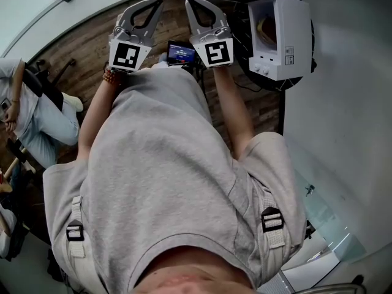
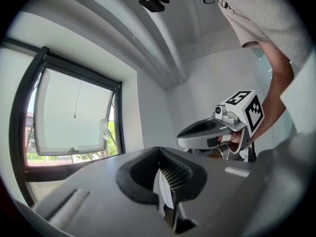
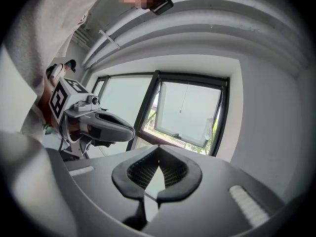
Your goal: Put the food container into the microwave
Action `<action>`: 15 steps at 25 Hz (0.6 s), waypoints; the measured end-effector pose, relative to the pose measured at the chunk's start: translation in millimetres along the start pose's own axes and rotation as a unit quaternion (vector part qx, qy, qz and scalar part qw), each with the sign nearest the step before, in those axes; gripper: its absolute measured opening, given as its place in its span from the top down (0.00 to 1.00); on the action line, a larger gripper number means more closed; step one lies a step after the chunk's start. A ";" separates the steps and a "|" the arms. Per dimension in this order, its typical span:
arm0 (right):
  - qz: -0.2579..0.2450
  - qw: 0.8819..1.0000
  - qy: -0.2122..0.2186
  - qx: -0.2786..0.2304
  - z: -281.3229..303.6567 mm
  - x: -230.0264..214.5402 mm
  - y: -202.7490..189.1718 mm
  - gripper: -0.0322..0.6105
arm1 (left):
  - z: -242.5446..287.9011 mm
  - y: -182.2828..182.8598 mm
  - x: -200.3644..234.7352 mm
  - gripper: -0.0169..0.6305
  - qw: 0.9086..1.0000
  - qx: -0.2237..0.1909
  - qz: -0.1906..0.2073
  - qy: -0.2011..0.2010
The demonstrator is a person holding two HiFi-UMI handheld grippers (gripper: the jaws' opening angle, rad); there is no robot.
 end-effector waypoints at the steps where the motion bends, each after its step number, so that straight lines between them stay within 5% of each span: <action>1: 0.001 1.000 0.001 0.001 0.2 1.8 -0.2 0.93 | -1.4 0.2 0.6 0.97 1.000 -0.003 0.002 0.000; 15: 0.015 1.000 0.009 -0.003 19.8 32.0 2.7 0.93 | -35.7 -0.4 19.0 0.97 1.000 0.008 0.009 0.017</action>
Point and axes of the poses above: the fingertips, and each gripper's own axes: z forward along the fingers, x to its left, y out of its top, the point moved 9 cm from there along -z, backward along the fingers, and after that the axes turned 6 degrees about y, right-handed, at the moved point
